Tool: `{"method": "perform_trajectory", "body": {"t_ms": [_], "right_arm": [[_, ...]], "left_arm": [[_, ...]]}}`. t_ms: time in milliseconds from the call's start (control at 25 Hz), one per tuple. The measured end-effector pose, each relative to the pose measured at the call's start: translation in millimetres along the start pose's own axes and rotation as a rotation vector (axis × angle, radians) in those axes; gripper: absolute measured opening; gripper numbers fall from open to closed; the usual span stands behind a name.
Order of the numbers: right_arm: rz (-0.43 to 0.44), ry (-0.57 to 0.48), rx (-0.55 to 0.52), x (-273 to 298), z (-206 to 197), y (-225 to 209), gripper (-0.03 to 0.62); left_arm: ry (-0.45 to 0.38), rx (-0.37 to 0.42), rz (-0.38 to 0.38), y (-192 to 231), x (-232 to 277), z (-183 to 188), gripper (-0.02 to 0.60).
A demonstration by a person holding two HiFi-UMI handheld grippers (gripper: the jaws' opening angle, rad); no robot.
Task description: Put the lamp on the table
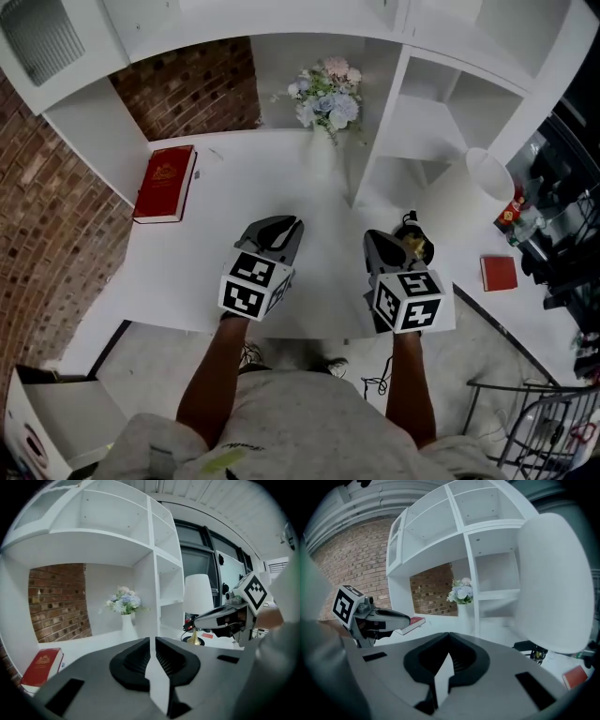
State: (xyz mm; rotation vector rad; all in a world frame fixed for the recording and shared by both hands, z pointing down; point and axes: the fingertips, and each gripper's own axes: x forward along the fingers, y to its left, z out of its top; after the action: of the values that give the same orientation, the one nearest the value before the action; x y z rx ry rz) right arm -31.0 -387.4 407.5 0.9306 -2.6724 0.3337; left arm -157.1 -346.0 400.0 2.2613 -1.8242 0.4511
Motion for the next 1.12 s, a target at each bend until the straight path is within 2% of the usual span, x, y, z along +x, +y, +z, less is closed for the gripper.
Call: {"method": "perform_trajectory", "body": {"t_ms": [280, 560, 840, 1120], "right_arm": [[0.033, -0.004, -0.030, 23, 11, 32, 0.002], [0.054, -0.022, -0.058, 41, 24, 60, 0.002], [0.040, -0.036, -0.037, 49, 27, 65, 0.003], [0.027, -0.040, -0.027, 50, 27, 65, 0.003]], "left_arm": [[0.000, -0.061, 0.100, 53, -37, -15, -0.002], [-0.007, -0.100, 0.187, 97, -59, -15, -0.002], [0.019, -0.104, 0.197, 109, -61, -25, -0.002], [0.009, -0.090, 0.182, 109, -60, -23, -0.002]]}}
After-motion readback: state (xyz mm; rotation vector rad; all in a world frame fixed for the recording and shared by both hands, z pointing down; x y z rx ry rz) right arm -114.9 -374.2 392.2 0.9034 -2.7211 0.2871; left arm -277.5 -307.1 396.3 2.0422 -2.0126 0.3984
